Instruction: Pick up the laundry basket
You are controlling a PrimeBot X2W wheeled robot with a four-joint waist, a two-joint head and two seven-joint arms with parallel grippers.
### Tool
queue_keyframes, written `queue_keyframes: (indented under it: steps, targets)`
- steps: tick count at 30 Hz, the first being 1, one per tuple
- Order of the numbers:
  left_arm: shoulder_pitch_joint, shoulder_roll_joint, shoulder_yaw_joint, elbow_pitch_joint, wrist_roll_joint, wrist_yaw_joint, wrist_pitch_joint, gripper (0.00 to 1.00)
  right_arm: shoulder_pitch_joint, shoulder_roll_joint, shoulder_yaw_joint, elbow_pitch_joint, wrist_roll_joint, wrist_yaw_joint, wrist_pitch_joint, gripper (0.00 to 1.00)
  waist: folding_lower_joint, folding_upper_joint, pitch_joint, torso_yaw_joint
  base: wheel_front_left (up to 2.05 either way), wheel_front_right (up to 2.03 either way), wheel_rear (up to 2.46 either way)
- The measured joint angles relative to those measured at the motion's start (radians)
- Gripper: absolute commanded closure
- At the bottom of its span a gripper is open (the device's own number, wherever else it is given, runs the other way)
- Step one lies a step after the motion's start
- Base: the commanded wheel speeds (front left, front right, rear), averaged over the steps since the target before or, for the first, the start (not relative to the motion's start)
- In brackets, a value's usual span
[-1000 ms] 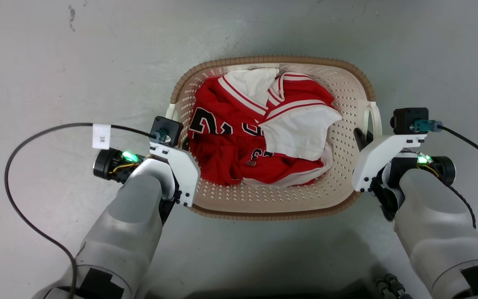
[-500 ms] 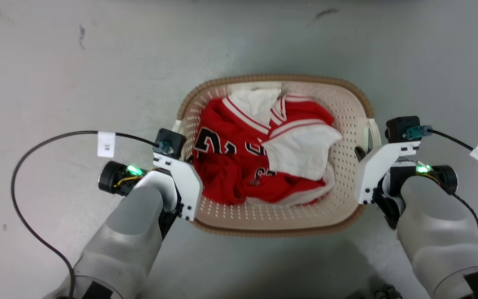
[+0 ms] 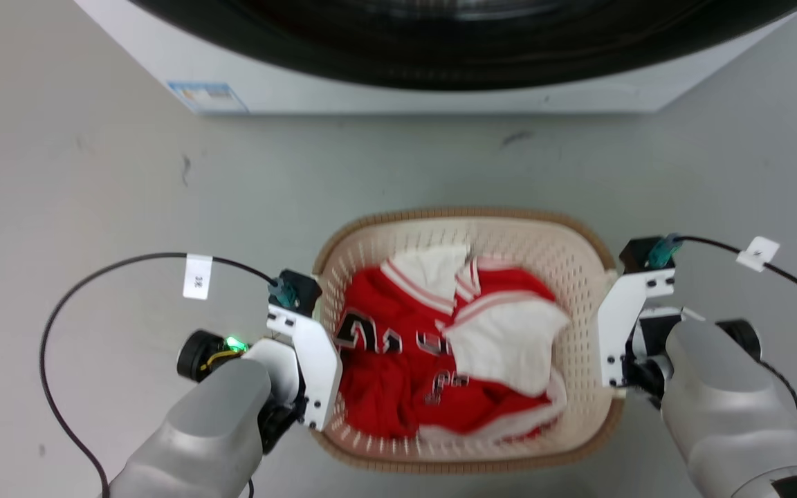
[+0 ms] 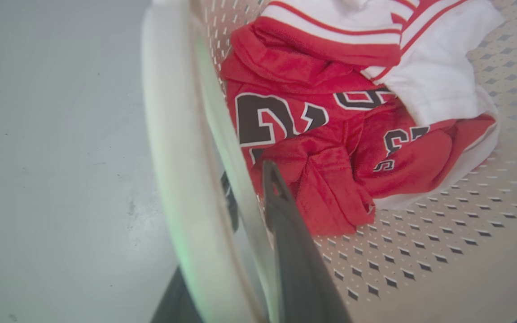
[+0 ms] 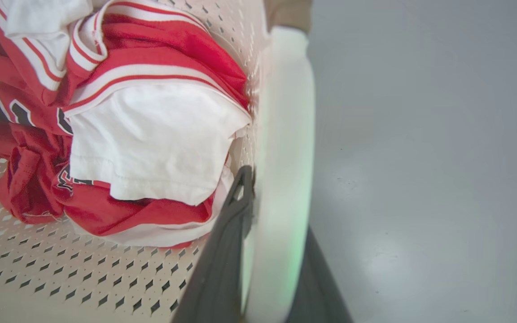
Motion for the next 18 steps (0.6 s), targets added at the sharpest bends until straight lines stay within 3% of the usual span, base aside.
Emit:
queue_keyframes:
  steps: [9, 18]
  targets:
    - [0.046, 0.072, -0.143, -0.091, -0.192, 0.0, 0.152, 1.0, 0.036, 0.007, 0.062, -0.001, 0.057, 0.0, 0.217, 1.0, -0.0001, 0.0, -0.193, -0.006, 0.0, 0.0, 0.0]
    - [0.054, 0.125, -0.228, -0.129, -0.289, 0.0, 0.164, 1.0, 0.058, 0.012, 0.131, -0.012, 0.12, 0.0, 0.26, 1.0, -0.0002, 0.0, -0.371, -0.017, 0.0, 0.0, 0.0]
